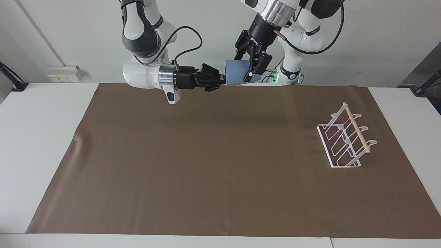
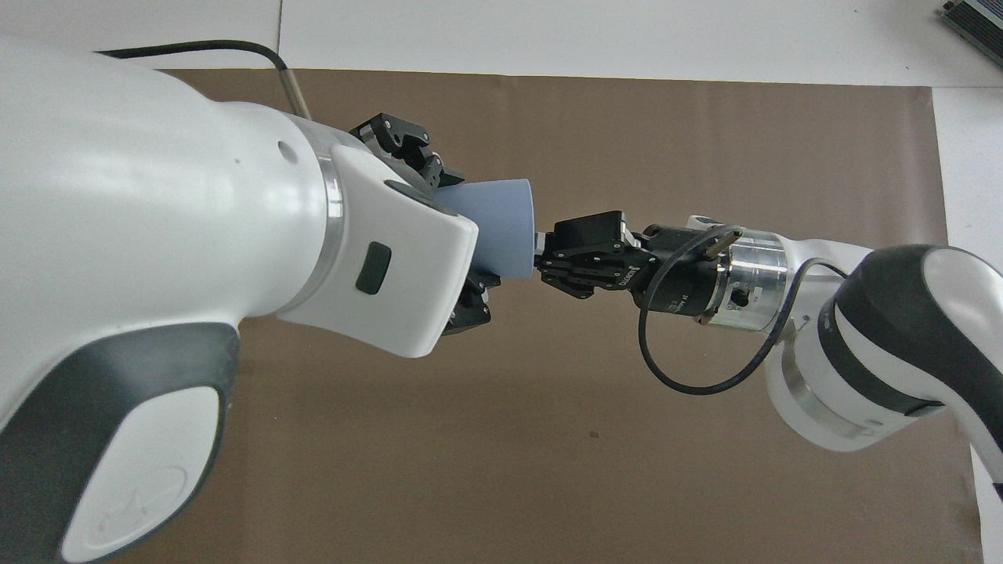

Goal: Hang cup on cup holder
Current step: 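Grasp the cup's closed end with the left gripper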

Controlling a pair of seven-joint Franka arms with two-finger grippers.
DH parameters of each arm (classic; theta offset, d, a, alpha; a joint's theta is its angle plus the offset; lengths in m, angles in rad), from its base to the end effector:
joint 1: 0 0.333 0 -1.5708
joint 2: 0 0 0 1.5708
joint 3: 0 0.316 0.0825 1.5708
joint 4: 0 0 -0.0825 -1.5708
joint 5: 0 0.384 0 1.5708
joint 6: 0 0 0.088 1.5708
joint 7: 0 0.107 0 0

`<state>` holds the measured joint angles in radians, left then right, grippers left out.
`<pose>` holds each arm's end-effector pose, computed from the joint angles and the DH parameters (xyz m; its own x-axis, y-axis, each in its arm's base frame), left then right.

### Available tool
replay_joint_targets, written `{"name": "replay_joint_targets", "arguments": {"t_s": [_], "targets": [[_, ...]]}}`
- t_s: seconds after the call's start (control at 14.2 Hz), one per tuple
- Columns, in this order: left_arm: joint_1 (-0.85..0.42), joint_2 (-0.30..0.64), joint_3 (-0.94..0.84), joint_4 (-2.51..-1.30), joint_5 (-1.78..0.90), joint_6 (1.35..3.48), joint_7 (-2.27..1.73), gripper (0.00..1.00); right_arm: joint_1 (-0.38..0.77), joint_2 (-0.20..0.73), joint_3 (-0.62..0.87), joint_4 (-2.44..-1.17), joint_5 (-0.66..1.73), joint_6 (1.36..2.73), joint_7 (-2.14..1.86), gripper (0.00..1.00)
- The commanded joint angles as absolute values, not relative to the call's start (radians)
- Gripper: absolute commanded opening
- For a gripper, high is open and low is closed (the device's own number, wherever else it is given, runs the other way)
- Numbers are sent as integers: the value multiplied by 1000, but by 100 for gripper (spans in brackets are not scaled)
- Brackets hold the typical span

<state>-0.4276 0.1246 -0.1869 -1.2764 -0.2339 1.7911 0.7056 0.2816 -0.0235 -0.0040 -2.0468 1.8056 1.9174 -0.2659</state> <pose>0.4899 -0.3578 0.7209 0.2200 -0.8665 0.4482 -0.9611 -0.2711 -0.0524 0.5301 0.2226 0.5199 0.9644 -0.1202 -0.2355 -0.2273 0.0785 -0.9707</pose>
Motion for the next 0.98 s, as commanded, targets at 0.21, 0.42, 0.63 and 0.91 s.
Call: {"name": "replay_joint_targets", "arguments": {"t_s": [0.21, 0.42, 0.63, 0.91], "targets": [[-459, 115, -198, -1273, -249, 1773, 638, 0, 267, -11, 5, -2036, 1839, 1937, -275, 72], [-459, 115, -198, -1275, -249, 1772, 627, 0, 265, -11, 5, -2037, 1839, 1937, -275, 81], [-454, 112, -196, -1278, -247, 1766, 627, 0, 243, -18, -3, -2034, 1778, 1942, -264, 100], [-446, 78, -186, -1340, -236, 1752, 627, 0, 175, -25, -5, -2005, 1515, 1945, -223, 100]]}}
